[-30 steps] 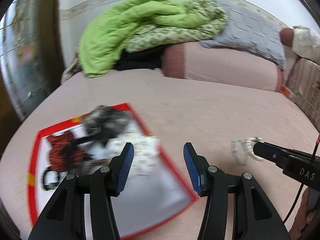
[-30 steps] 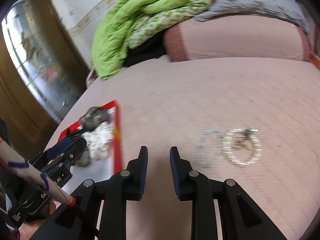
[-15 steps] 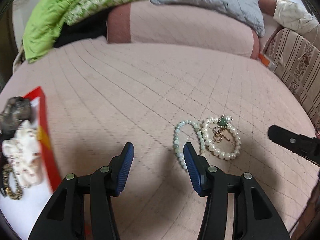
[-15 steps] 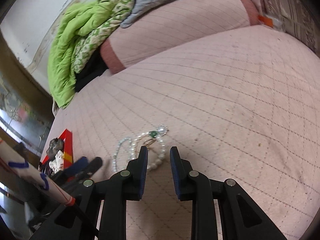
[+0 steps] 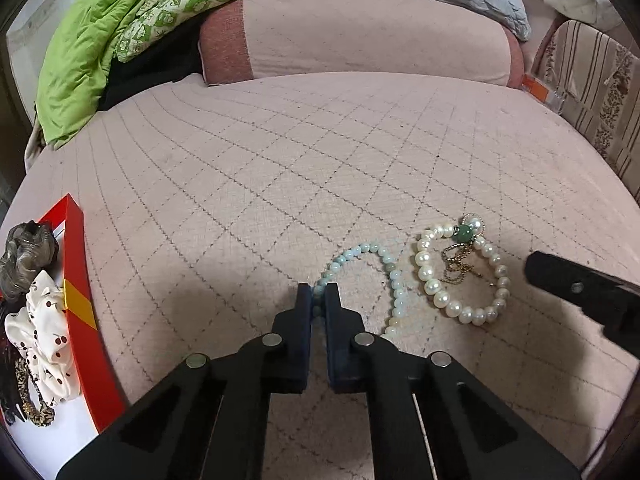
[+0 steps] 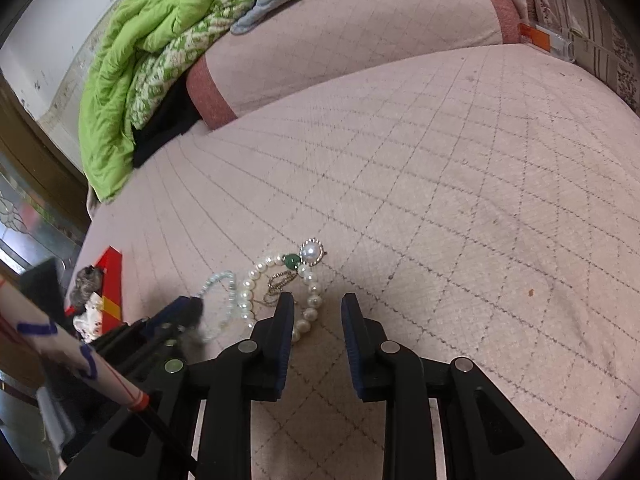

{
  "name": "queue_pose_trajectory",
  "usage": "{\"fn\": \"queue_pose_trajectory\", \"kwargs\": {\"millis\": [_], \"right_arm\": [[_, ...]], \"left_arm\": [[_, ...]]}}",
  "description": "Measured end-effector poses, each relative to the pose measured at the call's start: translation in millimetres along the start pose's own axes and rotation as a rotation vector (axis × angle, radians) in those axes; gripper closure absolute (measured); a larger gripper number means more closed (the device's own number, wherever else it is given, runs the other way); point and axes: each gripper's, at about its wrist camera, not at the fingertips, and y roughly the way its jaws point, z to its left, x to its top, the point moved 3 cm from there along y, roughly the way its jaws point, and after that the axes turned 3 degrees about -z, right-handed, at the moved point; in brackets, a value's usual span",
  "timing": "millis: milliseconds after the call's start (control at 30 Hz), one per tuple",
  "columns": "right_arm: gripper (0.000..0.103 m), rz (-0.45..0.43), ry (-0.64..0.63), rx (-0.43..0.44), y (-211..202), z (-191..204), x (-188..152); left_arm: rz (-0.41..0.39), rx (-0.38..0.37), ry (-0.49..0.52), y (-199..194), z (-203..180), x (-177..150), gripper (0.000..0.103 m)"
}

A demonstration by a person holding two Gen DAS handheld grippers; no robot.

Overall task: Organize jewelry
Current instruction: 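Grasp the pale jade-bead bracelet with the left tool while the right grasps the pearl bracelet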

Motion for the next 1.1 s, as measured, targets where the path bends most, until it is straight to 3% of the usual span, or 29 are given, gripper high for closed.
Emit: {"fn": "queue_pose_trajectory", "kwargs": {"millis": [267,400,500,600,767,1100], "right_arm": [[0.076,0.021,-0.031,-0.037,22,9,1],[0.076,0.023,-0.114,-0.107,32,16,-1],[0.091,0.026,-0.169,-0.162,34,20,1],[0.093,0.024,-0.119,-0.144,28,14,6],[0.093,-0.070,-0.097,-0.095,1,19,17],[0.093,-0.170,-0.109,-0.008,-25,35,21]], "left_arm": [[-0.045,-0.049,-0.020,-17,13,4,0.097],[-0.065,-0.065,-0.034,-24,18,8,0.097],[-0.076,-0.071,-0.037,-27,22,9,0.097],[-0.082,-0.074,-0.038,-30,23,9,0.097],[-0.096,-0.071,-0.044,-34,25,10,0.097],[-0.108,-0.060,-0.029,-35,20,11,0.097]]}}
